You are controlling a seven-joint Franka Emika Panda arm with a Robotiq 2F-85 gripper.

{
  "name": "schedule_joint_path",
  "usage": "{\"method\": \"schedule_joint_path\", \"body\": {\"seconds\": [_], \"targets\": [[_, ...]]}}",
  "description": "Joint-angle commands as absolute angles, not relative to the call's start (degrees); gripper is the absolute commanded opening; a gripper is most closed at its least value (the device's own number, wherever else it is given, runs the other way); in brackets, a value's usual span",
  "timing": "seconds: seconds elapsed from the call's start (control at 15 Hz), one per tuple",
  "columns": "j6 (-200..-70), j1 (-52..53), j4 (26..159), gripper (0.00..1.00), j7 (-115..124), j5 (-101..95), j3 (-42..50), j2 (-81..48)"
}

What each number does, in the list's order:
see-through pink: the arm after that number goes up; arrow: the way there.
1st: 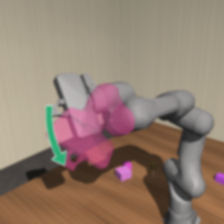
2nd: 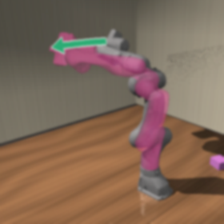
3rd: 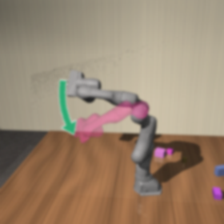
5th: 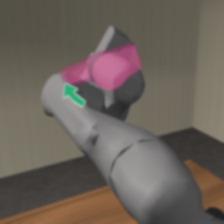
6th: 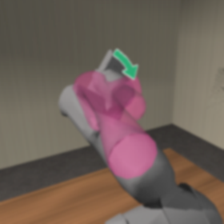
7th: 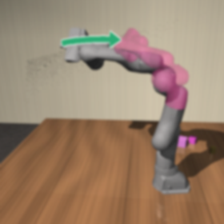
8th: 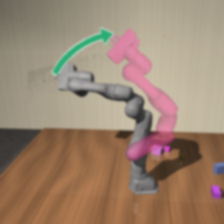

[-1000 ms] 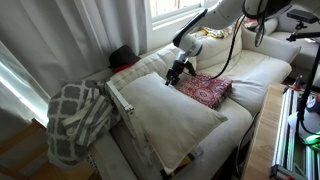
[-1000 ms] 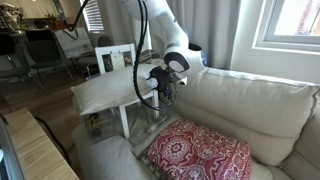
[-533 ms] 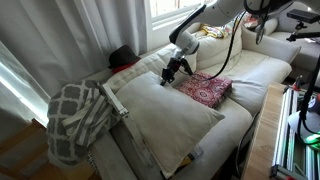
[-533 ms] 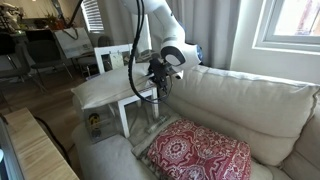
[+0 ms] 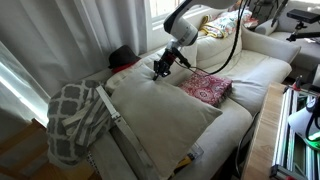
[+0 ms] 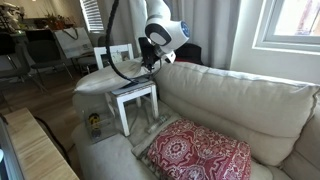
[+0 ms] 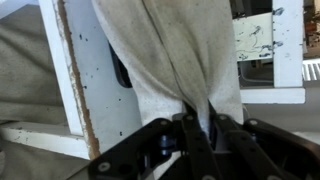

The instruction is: Flip the pillow on the chair anticlockwise one, pick up the remote controller on the chair seat and move it onto the red material on the sofa seat

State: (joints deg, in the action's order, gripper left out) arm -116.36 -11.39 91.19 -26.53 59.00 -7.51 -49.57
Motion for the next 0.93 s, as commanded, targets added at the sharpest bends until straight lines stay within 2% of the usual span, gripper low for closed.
{"method": "schedule_joint_path", "body": {"seconds": [0.0, 0.07, 0.4, 0.47, 0.87], "targets": [[-116.3, -9.8, 92.1, 0.03, -25.5, 60.2, -6.4, -48.0], [-116.5, -9.2, 92.6, 0.11, -25.1, 60.1, -6.3, -46.9], [-116.6, -9.5, 92.6, 0.11, -25.6, 59.8, -5.3, -47.7], [-116.6, -9.5, 92.6, 0.03, -25.6, 59.8, -5.3, -47.7], [-118.5, -6.6, 98.8, 0.03, -23.7, 61.0, -6.2, -39.0]]}}
